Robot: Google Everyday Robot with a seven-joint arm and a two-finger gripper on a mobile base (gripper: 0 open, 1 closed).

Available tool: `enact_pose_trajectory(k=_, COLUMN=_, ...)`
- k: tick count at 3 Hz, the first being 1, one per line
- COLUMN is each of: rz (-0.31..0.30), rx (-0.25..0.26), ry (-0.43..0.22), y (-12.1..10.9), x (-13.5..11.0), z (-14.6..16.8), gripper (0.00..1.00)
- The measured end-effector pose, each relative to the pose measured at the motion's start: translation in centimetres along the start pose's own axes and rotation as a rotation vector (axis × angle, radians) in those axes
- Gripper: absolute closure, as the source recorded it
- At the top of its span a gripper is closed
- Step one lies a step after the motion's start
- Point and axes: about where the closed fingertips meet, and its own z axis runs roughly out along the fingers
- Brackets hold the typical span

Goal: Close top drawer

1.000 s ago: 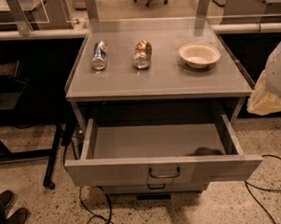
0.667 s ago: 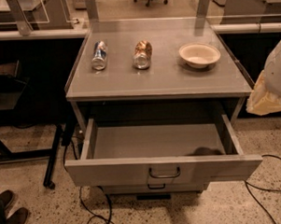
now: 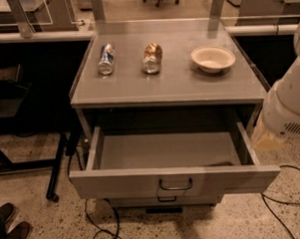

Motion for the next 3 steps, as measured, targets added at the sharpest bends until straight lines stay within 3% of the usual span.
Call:
enact_pose_trajectory(k=1, rz=0.01, rx=-0.088, ry=0.058, y=1.8, x=1.0, z=6.0, gripper=1.0)
enact_pose_trajectory(k=2, rz=-0.001, rx=-0.079, ry=0.062, y=2.5, x=0.9, z=6.0, gripper=1.0)
enact_pose_trajectory(k=3, rz=-0.022, rx=-0.143, ry=0.038, y=5.0, x=-1.4, z=11.8, gripper=1.0)
